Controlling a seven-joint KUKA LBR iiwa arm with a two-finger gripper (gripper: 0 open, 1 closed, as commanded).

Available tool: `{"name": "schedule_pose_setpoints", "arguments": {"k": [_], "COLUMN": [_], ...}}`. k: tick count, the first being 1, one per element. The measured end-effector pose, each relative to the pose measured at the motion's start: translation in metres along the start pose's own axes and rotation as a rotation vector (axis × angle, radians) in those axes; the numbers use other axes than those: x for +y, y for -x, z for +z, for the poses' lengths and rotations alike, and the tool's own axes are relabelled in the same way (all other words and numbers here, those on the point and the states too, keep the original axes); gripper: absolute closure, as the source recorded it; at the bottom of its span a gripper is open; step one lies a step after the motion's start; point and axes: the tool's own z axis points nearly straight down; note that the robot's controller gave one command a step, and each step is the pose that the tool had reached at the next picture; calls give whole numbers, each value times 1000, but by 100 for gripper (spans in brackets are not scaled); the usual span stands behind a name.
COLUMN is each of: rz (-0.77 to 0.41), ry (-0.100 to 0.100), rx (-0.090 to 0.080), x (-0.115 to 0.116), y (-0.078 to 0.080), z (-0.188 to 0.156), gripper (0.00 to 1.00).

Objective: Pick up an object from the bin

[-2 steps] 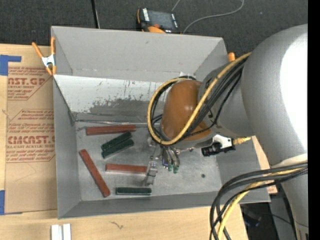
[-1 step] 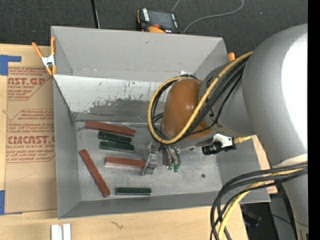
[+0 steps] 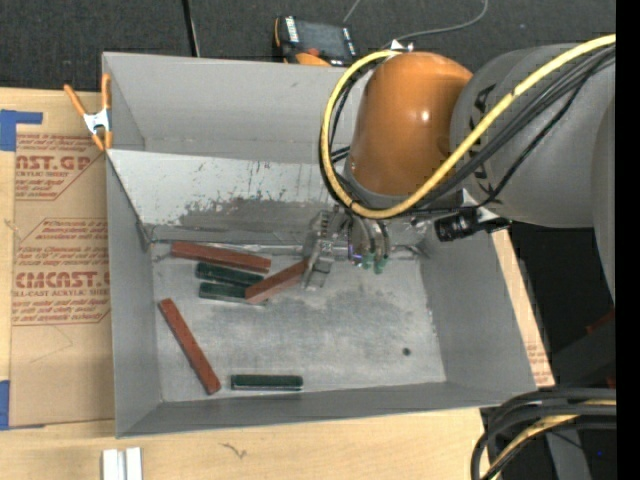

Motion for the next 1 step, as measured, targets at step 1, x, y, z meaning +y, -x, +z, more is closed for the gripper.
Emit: {"name": "schedule_pose_setpoints", "arguments": {"k": [1], "rz": [0], "ry": [-3], "rx": [7], "x": [0], "y": [-2], "z": [5], "gripper": [0]}}
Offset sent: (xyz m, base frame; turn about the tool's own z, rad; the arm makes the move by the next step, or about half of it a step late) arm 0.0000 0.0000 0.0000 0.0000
